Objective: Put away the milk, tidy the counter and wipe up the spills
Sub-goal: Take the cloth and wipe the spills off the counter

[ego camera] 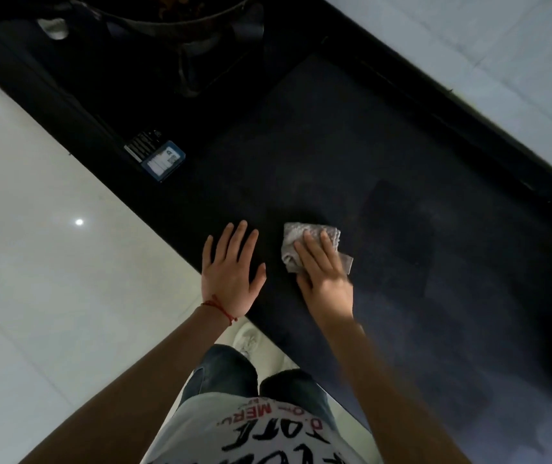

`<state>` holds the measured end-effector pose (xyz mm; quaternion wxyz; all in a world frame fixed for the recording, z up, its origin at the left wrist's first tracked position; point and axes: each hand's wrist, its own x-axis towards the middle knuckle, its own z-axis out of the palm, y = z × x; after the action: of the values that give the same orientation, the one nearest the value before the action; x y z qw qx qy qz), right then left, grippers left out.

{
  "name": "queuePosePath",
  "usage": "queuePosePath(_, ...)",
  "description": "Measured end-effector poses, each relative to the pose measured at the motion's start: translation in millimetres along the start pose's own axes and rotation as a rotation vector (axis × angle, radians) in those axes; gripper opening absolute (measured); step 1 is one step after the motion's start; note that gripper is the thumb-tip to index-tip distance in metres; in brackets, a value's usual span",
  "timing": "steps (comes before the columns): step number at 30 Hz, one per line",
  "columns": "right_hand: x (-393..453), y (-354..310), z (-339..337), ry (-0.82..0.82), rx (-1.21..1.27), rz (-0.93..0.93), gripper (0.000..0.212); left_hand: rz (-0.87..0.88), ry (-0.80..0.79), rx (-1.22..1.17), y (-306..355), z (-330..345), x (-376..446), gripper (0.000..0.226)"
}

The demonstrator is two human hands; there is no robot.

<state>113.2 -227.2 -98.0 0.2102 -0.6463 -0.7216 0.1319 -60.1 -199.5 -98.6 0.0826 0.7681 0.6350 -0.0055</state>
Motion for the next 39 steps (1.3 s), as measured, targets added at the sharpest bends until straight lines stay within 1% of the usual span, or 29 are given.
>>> queuePosePath(2,18.8,7.5,-7.9,-0.019,-0.036,-0.01,0.047,0.005,0.007,-0.007,0.1,0.6,-0.2,0.058)
queuePosePath(5,68.4,12.4,-13.3,-0.051,-0.02,0.178,0.051,-0.002,0.003,-0.016,-0.5,-0.6,-1.6,0.057)
queuePosePath(7,73.0,7.5,-12.8,-0.02,0.003,0.26,0.051,0.005,-0.006,-0.024,1.1,-2.4,-1.1,0.057)
queuePosePath(11,13.9,-3.0,-2.9,0.101,-0.07,0.113,0.043,0.004,-0.035,-0.011,0.9,-4.3,-1.1,0.058)
queuePosePath(13,-8.2,-6.4,-3.4,0.09,-0.077,0.088,0.043,0.013,-0.024,-0.009,-0.8,-3.9,-1.3,0.057)
queuePosePath(19,-28.3,-15.7,-11.3,0.089,-0.075,0.084,0.039,0.047,-0.083,-0.037,-3.5,-11.3,-3.7,0.055)
queuePosePath(21,-35.9,-17.3,-15.4,0.074,-0.044,0.076,0.039,0.084,-0.099,-0.122,-9.4,-14.2,-4.7,0.052)
queuePosePath(23,-44.3,-20.3,-19.5,0.058,0.001,0.066,0.039,0.121,-0.154,-0.213,-19.7,-17.3,-9.4,0.053)
queuePosePath(26,-56.4,-30.3,-22.0,0.032,0.107,0.069,0.043,0.129,-0.133,-0.224,-43.3,-18.6,-36.2,0.054)
queuePosePath(28,-60.8,-41.3,-20.8,0.008,0.221,0.047,0.04,0.041,-0.131,-0.269,-56.8,-16.6,-65.7,0.06)
queuePosePath(29,-63.1,-47.1,-17.9,-0.005,0.27,0.027,0.038,-0.028,-0.132,-0.298,-62.5,-13.5,-82.7,0.065)
queuePosePath(31,-67.9,-62.1,-11.8,-0.087,0.401,0.009,0.038,-0.186,-0.157,-0.344,-72.7,-6.0,-119.6,0.07)
queuePosePath(33,-71.3,-78.9,-3.1,-0.197,0.52,0.006,0.039,-0.332,-0.202,-0.365,-82.7,3.6,-156.7,0.06)
queuePosePath(34,-72.1,-87.5,1.0,-0.241,0.537,-0.005,0.041,-0.405,-0.258,-0.388,-87.6,8.1,-174.5,0.052)
queuePosePath(36,-72.4,-103.3,12.1,-0.319,0.544,-0.053,0.042,-0.57,-0.365,-0.518,-100.3,15.5,-206.8,0.045)
queuePosePath(37,-71.3,-111.7,17.6,-0.357,0.561,-0.067,0.04,-0.668,-0.388,-0.603,-107.6,16.6,-221.0,0.042)
queuePosePath(39,-66.9,-128.6,28.5,-0.42,0.576,-0.079,0.037,-0.871,-0.37,-0.729,-126.7,18.2,-248.4,0.035)
